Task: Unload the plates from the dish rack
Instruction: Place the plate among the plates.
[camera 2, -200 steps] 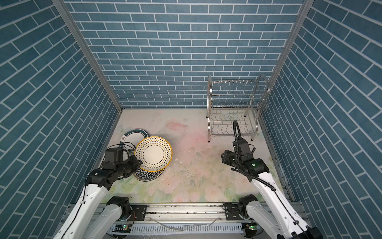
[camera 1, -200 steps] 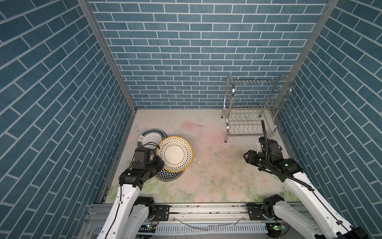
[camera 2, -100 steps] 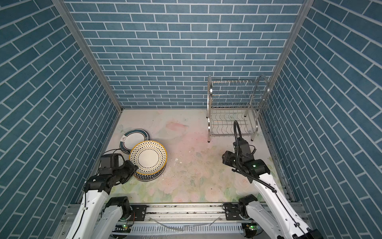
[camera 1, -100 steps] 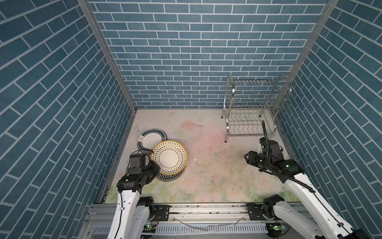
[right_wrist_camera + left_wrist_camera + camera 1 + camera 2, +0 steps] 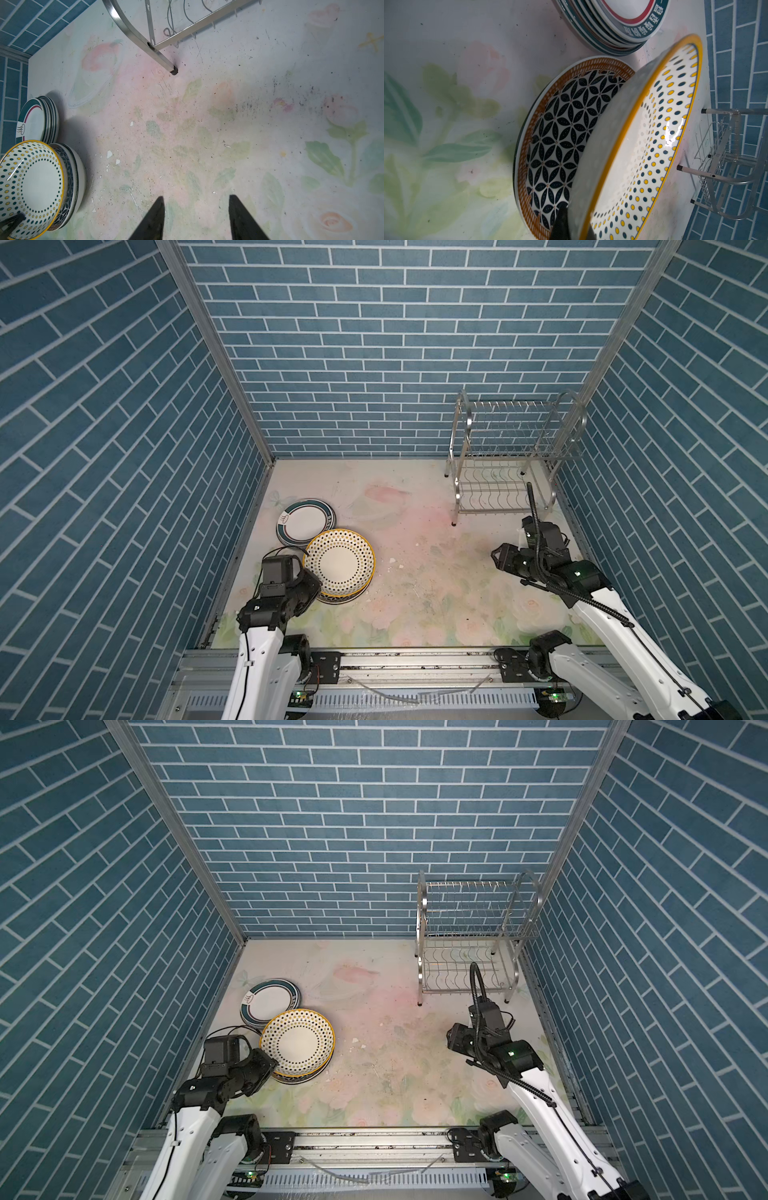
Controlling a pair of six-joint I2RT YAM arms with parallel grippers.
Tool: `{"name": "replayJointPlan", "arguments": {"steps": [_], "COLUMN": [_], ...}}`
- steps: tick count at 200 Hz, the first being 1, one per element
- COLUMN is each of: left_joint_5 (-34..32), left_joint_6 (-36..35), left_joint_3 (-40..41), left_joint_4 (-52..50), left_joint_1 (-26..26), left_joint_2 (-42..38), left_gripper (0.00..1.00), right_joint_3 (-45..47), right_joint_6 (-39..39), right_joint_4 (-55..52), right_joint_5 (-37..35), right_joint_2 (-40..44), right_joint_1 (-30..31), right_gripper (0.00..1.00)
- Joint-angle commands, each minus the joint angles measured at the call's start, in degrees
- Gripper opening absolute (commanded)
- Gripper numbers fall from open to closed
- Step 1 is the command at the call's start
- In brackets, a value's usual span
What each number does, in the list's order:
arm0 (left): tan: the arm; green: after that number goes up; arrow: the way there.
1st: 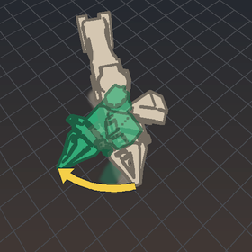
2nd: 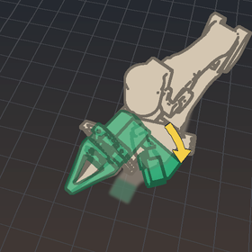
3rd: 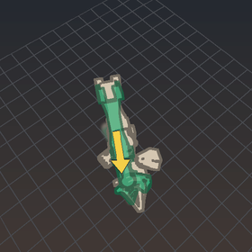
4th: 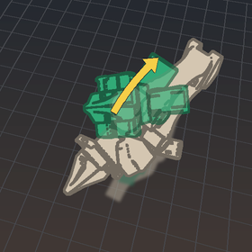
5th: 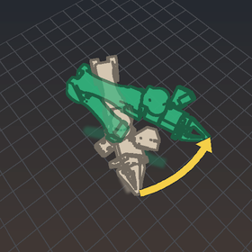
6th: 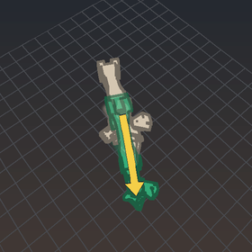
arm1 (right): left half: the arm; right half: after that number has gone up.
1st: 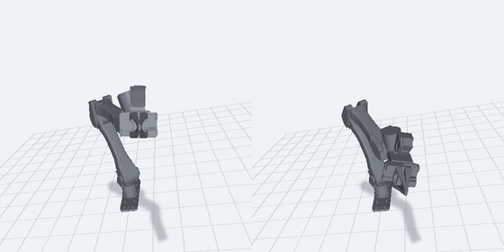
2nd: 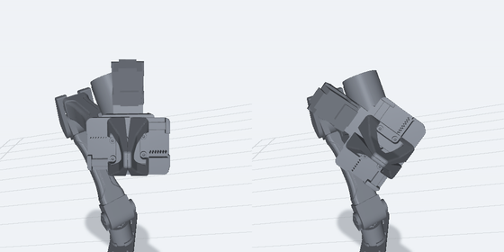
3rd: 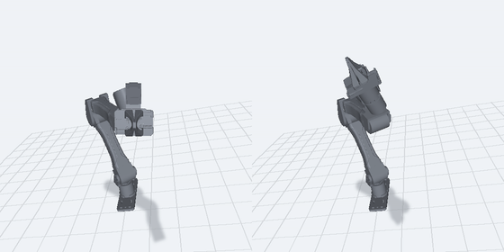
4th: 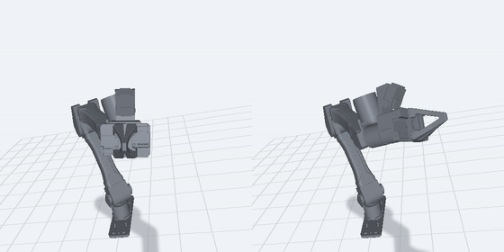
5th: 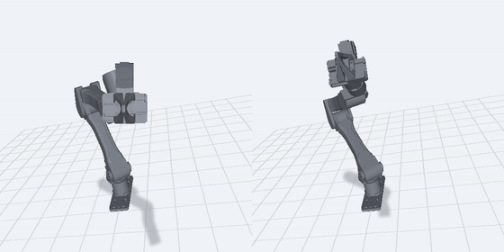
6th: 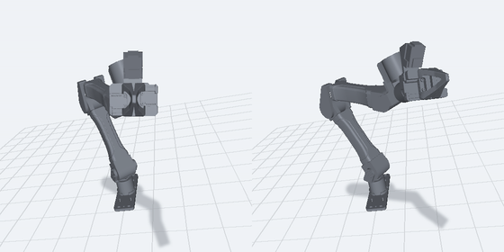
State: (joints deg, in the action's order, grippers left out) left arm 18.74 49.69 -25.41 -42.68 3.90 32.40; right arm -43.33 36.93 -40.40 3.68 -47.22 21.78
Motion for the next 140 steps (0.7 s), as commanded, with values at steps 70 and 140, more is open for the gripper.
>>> {"name": "replayJointPlan", "arguments": {"steps": [70, 140], "left_joint_5": [3.21, 4.5], "left_joint_6": [0.68, 0.7], "left_joint_3": [1.43, 3.34], "left_joint_4": [4.94, 6.82], "left_joint_1": [1.11, 1.81], "left_joint_2": [-1.47, -0.42], "left_gripper": [0.0, 0.01], "right_joint_3": [1.09, 1.47], "right_joint_6": [-2.55, -2.65], "right_joint_4": [-1.41, -1.61], "right_joint_5": [0.36, 0.02], "right_joint_2": [1.25, 2.13], "right_joint_1": [-0.2, -0.17], "right_gripper": [0.51, 0.51]}}
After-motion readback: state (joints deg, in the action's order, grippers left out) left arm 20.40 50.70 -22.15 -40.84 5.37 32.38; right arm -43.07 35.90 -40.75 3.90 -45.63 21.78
